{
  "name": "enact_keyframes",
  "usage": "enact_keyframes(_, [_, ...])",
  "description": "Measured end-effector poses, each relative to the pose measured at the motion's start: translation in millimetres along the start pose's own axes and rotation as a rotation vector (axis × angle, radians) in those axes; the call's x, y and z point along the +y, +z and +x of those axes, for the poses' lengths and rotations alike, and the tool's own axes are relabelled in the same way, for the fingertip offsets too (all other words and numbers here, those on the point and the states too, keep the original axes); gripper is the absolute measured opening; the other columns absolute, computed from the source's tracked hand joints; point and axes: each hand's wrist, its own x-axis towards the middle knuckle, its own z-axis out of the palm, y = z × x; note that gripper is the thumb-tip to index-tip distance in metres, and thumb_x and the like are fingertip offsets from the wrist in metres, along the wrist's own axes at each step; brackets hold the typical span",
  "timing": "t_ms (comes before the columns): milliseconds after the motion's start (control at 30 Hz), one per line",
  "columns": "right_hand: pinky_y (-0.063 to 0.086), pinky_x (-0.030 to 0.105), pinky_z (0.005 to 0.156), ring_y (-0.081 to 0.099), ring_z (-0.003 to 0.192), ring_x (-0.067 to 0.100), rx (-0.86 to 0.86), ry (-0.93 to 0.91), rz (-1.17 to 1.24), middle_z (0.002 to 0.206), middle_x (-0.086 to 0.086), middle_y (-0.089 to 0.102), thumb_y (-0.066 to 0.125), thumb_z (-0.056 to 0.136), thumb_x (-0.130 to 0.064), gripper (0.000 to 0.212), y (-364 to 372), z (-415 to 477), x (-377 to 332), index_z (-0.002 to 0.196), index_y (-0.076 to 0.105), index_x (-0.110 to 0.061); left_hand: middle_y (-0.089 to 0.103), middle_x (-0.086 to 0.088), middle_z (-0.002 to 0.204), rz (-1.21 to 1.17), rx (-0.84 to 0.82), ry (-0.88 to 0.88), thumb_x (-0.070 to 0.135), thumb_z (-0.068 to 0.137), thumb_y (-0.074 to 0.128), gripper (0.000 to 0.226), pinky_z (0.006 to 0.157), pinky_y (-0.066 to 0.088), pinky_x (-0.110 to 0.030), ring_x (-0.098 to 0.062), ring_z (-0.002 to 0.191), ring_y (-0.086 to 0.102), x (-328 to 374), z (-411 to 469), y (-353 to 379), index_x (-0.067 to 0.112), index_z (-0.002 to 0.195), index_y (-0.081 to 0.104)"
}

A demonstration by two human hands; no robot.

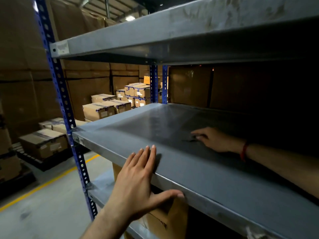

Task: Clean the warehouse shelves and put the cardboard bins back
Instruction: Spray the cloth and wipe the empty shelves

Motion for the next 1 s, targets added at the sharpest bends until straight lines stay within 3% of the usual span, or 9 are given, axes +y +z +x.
enact_keyframes(100, [0.032,0.026,0.112,0.048,0.134,0.017,0.011,-0.083,0.058,0.145,0.002,0.054,0.049,0.102,-0.021,0.038,14.0,-19.9,-43.8,0.140,0.055,-0.018,0.004,0.005,0.166,-0.031,-0.009,-0.010,0.107,0.057,0.026,0.135,0.121,-0.002,-0.022,-0.013,0.154,0.011,-1.7,-0.5,-0.4,0.026,0.157,-0.012])
enact_keyframes(200, [0.041,0.026,0.107,0.053,0.125,0.007,-0.106,-0.388,0.158,0.137,-0.010,0.058,0.048,0.103,-0.034,0.034,24.0,-63.4,-116.5,0.133,0.060,-0.026,0.026,0.009,0.162,-0.138,-0.045,-0.018,0.103,0.058,0.042,0.134,0.112,0.020,-0.014,-0.010,0.143,0.034,-14.3,10.8,-13.6,0.034,0.155,-0.019])
enact_keyframes(267, [0.042,0.026,0.106,0.055,0.123,0.005,-0.153,-0.514,0.146,0.134,-0.012,0.060,0.050,0.102,-0.035,0.033,20.7,-69.3,-133.0,0.131,0.063,-0.026,0.025,0.009,0.162,-0.159,-0.103,-0.026,0.099,0.056,0.048,0.133,0.115,0.024,-0.023,-0.013,0.144,0.033,-31.8,26.3,-25.2,0.041,0.152,-0.023])
enact_keyframes(367, [0.032,0.009,0.107,0.051,0.127,-0.003,-0.148,-0.470,0.155,0.138,-0.011,0.060,0.056,0.100,-0.029,0.034,13.8,-42.7,-107.1,0.134,0.062,-0.023,-0.005,0.013,0.164,-0.047,-0.236,-0.058,0.105,0.047,0.037,0.134,0.124,-0.007,-0.051,-0.013,0.154,-0.003,-61.6,42.5,-26.9,0.046,0.149,-0.025])
enact_keyframes(433, [0.033,0.009,0.105,0.055,0.125,0.003,-0.063,-0.323,0.114,0.135,-0.009,0.061,0.054,0.101,-0.030,0.034,11.4,-17.7,-79.0,0.134,0.062,-0.024,-0.005,0.013,0.164,-0.031,-0.238,-0.078,0.108,0.046,0.028,0.129,0.123,-0.008,-0.055,-0.017,0.153,-0.007,-73.0,42.6,-17.4,0.048,0.150,-0.022])
enact_keyframes(533, [0.043,0.020,0.101,0.063,0.116,0.013,0.023,-0.155,0.040,0.121,-0.006,0.071,0.055,0.101,-0.024,0.027,16.0,10.8,-60.3,0.124,0.069,-0.024,-0.002,0.017,0.161,-0.038,-0.156,-0.060,0.109,0.049,0.021,0.126,0.124,-0.001,-0.051,-0.021,0.154,-0.003,-76.7,36.0,-6.5,0.048,0.151,-0.019])
enact_keyframes(667, [0.036,0.001,0.091,0.056,0.119,0.006,-0.053,-0.193,0.165,0.126,-0.014,0.061,0.058,0.098,-0.015,0.032,36.6,0.8,-112.4,0.129,0.063,-0.018,0.012,0.013,0.163,-0.114,-0.141,-0.058,0.107,0.053,0.028,0.129,0.125,0.000,-0.045,-0.015,0.154,0.006,-80.9,35.1,-9.0,0.043,0.151,-0.025])
enact_keyframes(833, [0.037,0.024,0.110,0.045,0.131,-0.001,-0.161,-0.444,0.149,0.145,-0.015,0.049,0.052,0.098,-0.050,0.051,44.6,-21.8,-157.1,0.144,0.048,-0.030,0.018,0.005,0.165,-0.094,-0.079,0.011,0.091,0.069,0.027,0.117,0.125,0.005,-0.034,-0.010,0.153,0.012,-93.9,29.6,-1.9,0.028,0.156,-0.019])
enact_keyframes(1000, [0.049,0.023,0.100,0.061,0.116,-0.001,-0.171,-0.466,0.212,0.128,-0.016,0.065,0.063,0.097,-0.022,0.033,39.6,4.5,-132.5,0.129,0.065,-0.031,0.015,0.009,0.164,-0.070,-0.052,0.011,0.098,0.066,0.025,0.122,0.123,0.003,-0.031,-0.010,0.153,0.012,-93.3,27.4,-1.7,0.026,0.159,-0.008])
